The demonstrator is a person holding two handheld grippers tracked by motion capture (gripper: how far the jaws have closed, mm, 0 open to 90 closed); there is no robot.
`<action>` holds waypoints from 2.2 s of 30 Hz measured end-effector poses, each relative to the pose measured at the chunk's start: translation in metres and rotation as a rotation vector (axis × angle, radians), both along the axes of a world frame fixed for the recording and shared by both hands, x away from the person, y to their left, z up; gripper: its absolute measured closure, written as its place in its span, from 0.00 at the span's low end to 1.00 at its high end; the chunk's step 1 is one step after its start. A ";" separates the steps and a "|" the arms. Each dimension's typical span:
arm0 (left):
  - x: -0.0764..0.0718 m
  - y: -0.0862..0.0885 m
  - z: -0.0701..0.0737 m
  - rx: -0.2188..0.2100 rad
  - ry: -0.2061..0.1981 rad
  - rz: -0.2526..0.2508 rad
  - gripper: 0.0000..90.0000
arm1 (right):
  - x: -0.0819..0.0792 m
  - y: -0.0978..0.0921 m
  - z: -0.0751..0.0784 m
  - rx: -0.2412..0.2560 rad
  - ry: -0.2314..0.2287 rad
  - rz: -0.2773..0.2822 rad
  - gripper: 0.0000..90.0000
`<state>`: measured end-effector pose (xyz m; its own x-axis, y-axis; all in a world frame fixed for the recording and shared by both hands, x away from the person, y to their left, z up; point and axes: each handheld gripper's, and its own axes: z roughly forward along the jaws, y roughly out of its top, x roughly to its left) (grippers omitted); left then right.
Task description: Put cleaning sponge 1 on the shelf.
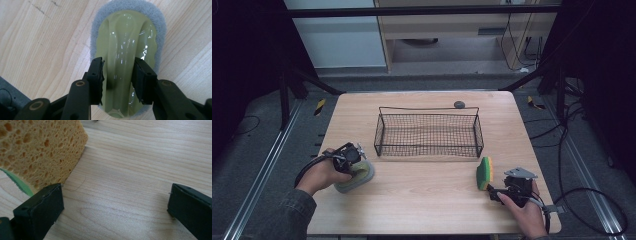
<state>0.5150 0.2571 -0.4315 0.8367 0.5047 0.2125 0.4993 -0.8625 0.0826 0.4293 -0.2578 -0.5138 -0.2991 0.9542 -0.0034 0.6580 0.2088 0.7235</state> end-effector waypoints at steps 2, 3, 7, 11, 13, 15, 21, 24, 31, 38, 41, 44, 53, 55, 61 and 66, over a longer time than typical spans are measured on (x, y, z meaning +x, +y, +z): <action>0.001 0.001 -0.001 -0.007 0.008 0.002 0.72 | 0.000 0.000 0.000 0.000 0.000 0.000 0.01; 0.001 0.001 -0.001 0.001 0.017 -0.001 0.74 | 0.000 0.000 0.000 0.000 0.000 0.000 0.01; 0.002 0.002 0.000 -0.005 0.020 0.005 0.79 | 0.000 0.000 0.000 0.000 0.000 0.000 0.01; -0.002 0.002 0.001 0.008 0.012 -0.012 0.79 | 0.000 0.000 0.000 0.000 0.000 0.000 0.01; -0.005 0.002 0.005 0.010 -0.015 -0.017 0.79 | 0.000 0.000 0.000 0.000 0.000 0.000 0.01; -0.009 0.002 0.011 0.004 -0.048 -0.030 0.79 | 0.000 0.000 0.000 0.000 0.000 0.000 0.01; -0.023 -0.003 0.032 0.009 -0.148 -0.091 0.79 | 0.000 0.000 0.000 0.000 0.000 0.000 0.01; -0.027 -0.004 0.043 0.016 -0.187 -0.113 0.79 | 0.000 0.000 0.000 0.000 0.000 0.000 0.01; -0.025 -0.009 0.068 0.028 -0.251 -0.156 0.79 | 0.000 0.000 0.000 0.003 0.000 0.000 0.01; -0.007 -0.013 0.088 0.031 -0.289 -0.186 0.79 | 0.000 0.001 0.000 0.004 0.001 -0.006 0.01; 0.002 -0.016 0.096 0.024 -0.311 -0.206 0.79 | 0.000 0.001 0.000 -0.002 -0.003 -0.005 0.01; 0.011 -0.019 0.101 0.020 -0.326 -0.224 0.79 | 0.000 0.001 0.000 0.002 -0.001 -0.011 0.01; 0.035 -0.024 0.115 0.009 -0.367 -0.259 0.79 | 0.000 0.002 0.000 -0.004 -0.002 -0.021 0.01; 0.037 -0.028 0.118 0.009 -0.378 -0.260 0.79 | -0.001 0.003 0.000 -0.004 0.000 -0.038 0.01; 0.037 -0.043 0.124 0.005 -0.433 -0.272 0.79 | -0.002 0.004 0.000 0.001 -0.002 -0.049 0.01; 0.035 -0.056 0.130 0.006 -0.466 -0.277 0.79 | -0.001 0.002 0.000 0.000 -0.001 -0.021 0.01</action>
